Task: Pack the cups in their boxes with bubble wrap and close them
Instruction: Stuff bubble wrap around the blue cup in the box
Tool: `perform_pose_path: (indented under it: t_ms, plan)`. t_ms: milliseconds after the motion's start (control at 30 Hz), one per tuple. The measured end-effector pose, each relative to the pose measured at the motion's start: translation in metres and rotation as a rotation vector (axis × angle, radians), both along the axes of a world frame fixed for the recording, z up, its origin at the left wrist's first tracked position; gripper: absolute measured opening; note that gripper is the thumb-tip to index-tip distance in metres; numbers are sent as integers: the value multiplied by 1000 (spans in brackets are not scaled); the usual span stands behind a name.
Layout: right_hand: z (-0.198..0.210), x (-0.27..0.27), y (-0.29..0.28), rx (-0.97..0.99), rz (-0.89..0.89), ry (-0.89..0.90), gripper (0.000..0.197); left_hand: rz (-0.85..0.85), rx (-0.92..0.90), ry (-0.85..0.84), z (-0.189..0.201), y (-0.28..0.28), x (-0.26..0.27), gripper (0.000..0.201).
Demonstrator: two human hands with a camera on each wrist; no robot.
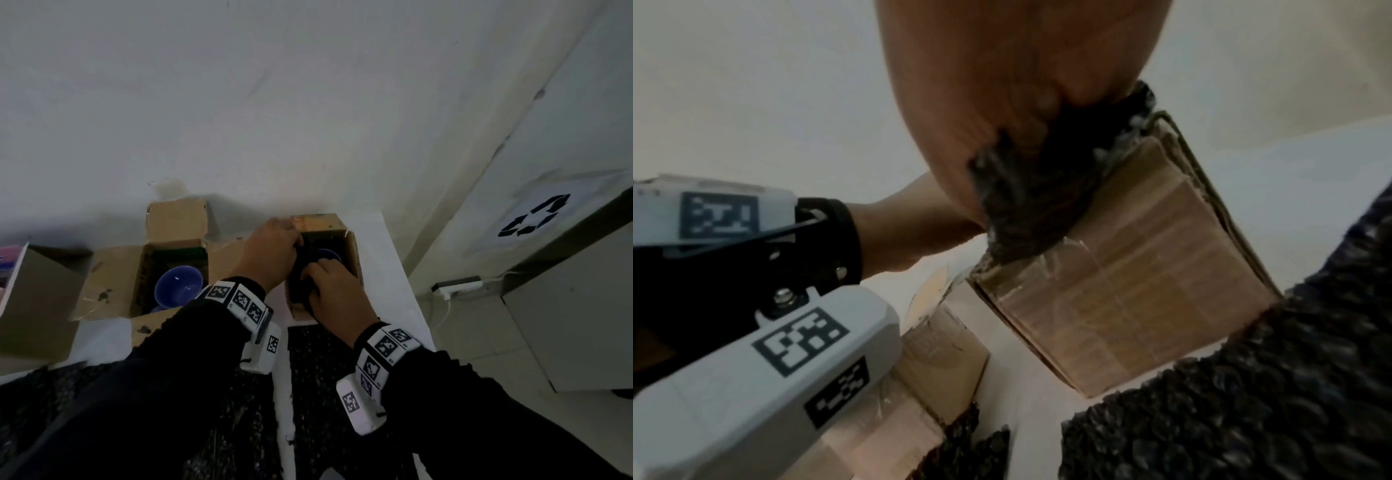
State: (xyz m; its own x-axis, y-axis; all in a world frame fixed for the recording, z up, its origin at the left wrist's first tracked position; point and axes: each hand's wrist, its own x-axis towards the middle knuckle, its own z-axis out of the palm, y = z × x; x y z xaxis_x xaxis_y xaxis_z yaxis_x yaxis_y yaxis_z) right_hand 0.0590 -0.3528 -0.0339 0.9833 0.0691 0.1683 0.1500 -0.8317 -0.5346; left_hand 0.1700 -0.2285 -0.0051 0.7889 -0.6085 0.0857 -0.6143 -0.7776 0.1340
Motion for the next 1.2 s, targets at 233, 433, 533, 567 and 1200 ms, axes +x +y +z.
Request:
perform_pose_path:
  t_ms: [233, 433, 533, 567, 1200]
  plan:
    - [-11, -4, -9, -116, 109, 46, 41, -246, 254, -168, -15, 20, 10, 48]
    - [-4, -6, -14, -205, 192, 146, 59, -224, 301, -141, -27, 20, 4, 56]
    - [2, -1, -13, -231, 208, 223, 55, -194, 287, -127, -28, 20, 3, 56]
    - [5, 1, -14, -210, 209, 268, 49, -200, 298, -132, -27, 19, 3, 56]
    - [3, -1, -8, 32, 118, 113, 23, -186, -42, -21, -44, 32, -8, 44]
